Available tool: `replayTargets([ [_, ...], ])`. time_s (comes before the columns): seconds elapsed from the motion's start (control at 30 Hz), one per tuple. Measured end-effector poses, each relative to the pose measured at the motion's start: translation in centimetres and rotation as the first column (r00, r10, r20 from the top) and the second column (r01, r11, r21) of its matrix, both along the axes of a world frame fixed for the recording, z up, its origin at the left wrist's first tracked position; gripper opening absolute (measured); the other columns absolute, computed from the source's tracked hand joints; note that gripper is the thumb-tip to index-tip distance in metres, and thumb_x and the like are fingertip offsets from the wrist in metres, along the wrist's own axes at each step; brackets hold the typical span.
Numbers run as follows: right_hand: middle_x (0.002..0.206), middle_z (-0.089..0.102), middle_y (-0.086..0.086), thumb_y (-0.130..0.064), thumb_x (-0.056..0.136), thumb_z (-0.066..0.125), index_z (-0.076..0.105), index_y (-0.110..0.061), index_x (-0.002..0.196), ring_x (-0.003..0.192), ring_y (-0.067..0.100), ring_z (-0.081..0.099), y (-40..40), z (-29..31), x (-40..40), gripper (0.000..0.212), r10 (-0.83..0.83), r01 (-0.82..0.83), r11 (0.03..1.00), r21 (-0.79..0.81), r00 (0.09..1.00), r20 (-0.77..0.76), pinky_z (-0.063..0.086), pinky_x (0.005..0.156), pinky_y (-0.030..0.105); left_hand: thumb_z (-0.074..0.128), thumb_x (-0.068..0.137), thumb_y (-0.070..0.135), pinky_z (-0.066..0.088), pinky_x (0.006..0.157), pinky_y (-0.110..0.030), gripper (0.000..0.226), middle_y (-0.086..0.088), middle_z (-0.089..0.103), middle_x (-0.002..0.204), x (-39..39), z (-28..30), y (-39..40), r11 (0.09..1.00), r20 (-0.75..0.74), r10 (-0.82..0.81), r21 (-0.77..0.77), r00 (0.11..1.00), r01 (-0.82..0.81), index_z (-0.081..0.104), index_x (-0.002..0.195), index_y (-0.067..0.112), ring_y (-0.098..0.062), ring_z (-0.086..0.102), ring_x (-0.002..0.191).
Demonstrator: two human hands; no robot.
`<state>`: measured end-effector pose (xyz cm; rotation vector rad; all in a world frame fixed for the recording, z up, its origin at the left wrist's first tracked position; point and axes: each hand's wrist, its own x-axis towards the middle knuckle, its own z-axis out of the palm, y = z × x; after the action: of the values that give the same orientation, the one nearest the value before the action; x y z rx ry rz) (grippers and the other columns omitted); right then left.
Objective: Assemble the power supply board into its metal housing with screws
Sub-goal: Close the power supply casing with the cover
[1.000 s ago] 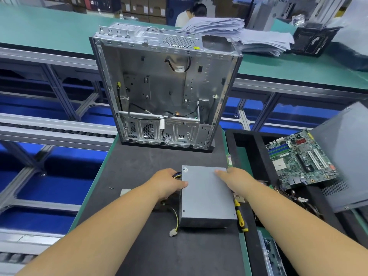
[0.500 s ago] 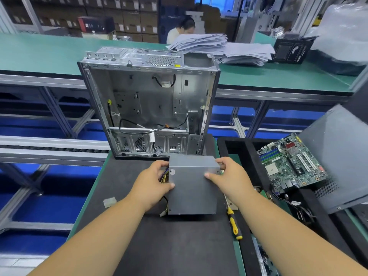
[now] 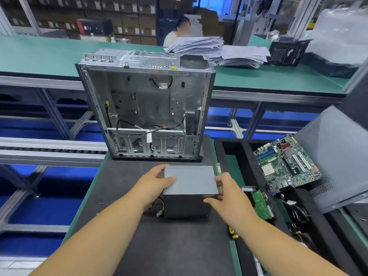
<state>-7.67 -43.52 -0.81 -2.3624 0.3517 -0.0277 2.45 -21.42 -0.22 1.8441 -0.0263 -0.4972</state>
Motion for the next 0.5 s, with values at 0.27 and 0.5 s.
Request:
replayTargets([
  [0.27, 0.107, 0.063, -0.006, -0.056, 0.086, 0.060, 0.049, -0.033, 0.124, 0.096, 0.017, 0.065, -0.6, 2.8, 3.1, 0.045, -0.140, 0.173, 0.949, 0.263, 0.980, -0.139, 0.054, 0.090, 0.044, 0.067, 0.090, 0.006, 0.050, 0.081, -0.028, 0.031, -0.006, 0.066, 0.118, 0.5, -0.2, -0.7, 0.977, -0.159, 0.003, -0.210, 0.987, -0.037, 0.060, 0.118, 0.017, -0.020, 0.066, 0.102],
  [0.5, 0.088, 0.066, -0.010, -0.027, 0.098, 0.059, 0.066, -0.028, 0.075, 0.084, 0.008, 0.061, -0.4, 2.8, 5.0, 0.024, -0.145, 0.241, 0.887, 0.393, 0.955, -0.259, 0.052, 0.080, 0.029, 0.059, 0.095, 0.010, 0.052, 0.083, -0.033, 0.019, -0.007, 0.072, 0.109, 1.0, -0.4, -0.8, 0.960, -0.235, 0.018, -0.267, 0.972, -0.082, 0.063, 0.113, 0.017, -0.023, 0.069, 0.098],
])
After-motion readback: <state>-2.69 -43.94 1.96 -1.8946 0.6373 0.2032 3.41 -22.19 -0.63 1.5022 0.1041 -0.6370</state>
